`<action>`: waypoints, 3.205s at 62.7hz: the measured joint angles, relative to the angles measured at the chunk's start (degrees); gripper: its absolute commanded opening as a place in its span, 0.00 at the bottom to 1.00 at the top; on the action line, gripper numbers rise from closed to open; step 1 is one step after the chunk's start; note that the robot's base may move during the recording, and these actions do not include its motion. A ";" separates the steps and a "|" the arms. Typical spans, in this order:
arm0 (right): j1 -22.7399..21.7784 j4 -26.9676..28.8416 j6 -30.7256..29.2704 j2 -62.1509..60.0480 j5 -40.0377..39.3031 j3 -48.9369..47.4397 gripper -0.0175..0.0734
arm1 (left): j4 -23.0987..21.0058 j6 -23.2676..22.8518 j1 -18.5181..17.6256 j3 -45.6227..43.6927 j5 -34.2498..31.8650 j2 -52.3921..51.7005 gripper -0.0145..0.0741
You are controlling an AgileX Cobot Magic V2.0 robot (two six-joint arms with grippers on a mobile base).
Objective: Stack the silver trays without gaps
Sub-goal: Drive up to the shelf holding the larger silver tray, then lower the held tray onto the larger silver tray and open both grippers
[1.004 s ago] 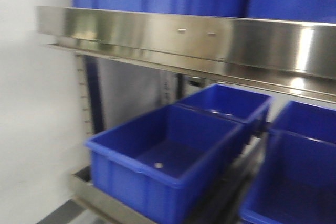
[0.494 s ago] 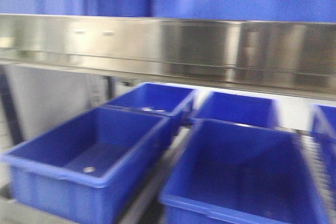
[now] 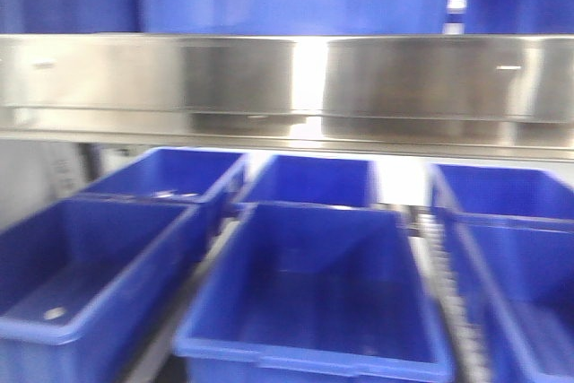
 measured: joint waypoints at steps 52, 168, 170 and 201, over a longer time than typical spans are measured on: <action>0.00 0.00 -0.11 0.00 0.00 0.00 0.26 | 0.00 0.00 0.00 0.00 0.00 0.00 0.12; -18.29 12.59 -0.41 23.65 -14.95 -6.07 0.30 | -3.81 11.08 13.03 -11.90 -21.51 32.24 0.17; -18.34 12.59 -0.68 23.75 -15.04 -6.07 0.34 | -3.81 11.21 13.03 -12.03 -21.64 32.76 0.20; -18.57 11.95 -1.25 23.54 -15.40 -6.30 0.88 | -1.32 11.73 13.23 -12.50 -20.99 33.19 0.76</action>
